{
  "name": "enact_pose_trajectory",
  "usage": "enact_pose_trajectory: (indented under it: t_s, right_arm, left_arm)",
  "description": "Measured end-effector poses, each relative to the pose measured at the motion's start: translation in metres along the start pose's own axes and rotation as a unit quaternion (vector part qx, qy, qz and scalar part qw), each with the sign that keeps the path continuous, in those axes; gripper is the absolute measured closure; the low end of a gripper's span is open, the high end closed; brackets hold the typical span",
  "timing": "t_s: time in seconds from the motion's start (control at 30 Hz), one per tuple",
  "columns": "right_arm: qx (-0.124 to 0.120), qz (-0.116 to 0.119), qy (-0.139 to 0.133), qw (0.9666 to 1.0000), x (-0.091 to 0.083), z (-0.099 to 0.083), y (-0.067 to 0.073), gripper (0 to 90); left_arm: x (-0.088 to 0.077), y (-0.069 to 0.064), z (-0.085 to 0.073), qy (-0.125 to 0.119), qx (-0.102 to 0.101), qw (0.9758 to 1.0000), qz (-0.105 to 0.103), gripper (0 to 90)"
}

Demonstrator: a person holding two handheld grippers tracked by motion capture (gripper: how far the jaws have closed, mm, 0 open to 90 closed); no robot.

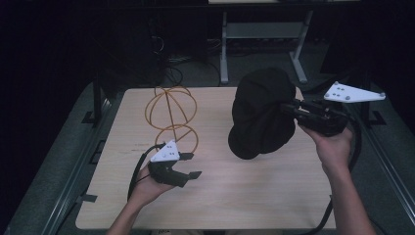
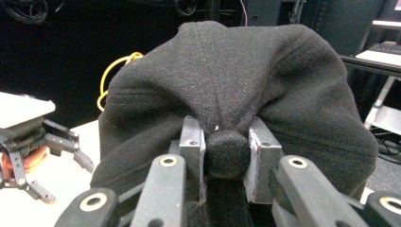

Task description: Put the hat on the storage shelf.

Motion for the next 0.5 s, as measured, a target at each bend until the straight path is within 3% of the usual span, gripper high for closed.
enact_pose_trajectory:
  t_s: [0.1, 0.43, 0.5]
  right_arm:
    - [-0.001, 0.004, 0.000, 1.0000, 0.006, 0.006, 0.002, 72.5]
    - [-0.010, 0.023, 0.002, 0.9997, 0.028, 0.025, 0.013, 72.4]
    - [-0.013, 0.028, 0.003, 0.9995, 0.034, 0.029, 0.016, 72.4]
  left_arm:
    - [-0.001, 0.001, -0.003, -0.002, -0.008, 1.0000, -0.002, 32.1]
    - [-0.002, 0.002, -0.005, -0.008, -0.002, 0.9999, 0.009, 31.2]
    - [-0.003, 0.002, -0.007, 0.000, -0.001, 1.0000, 0.010, 31.1]
Point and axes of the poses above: each handheld gripper's, and its own axes: x roughly forward along the jaws, z roughly out of its top, y roughly to its left, the point moved 7 cm from there along x, roughly forward along the jaws, and after that the axes turned 7 degrees about -z, right-handed, at the moved point
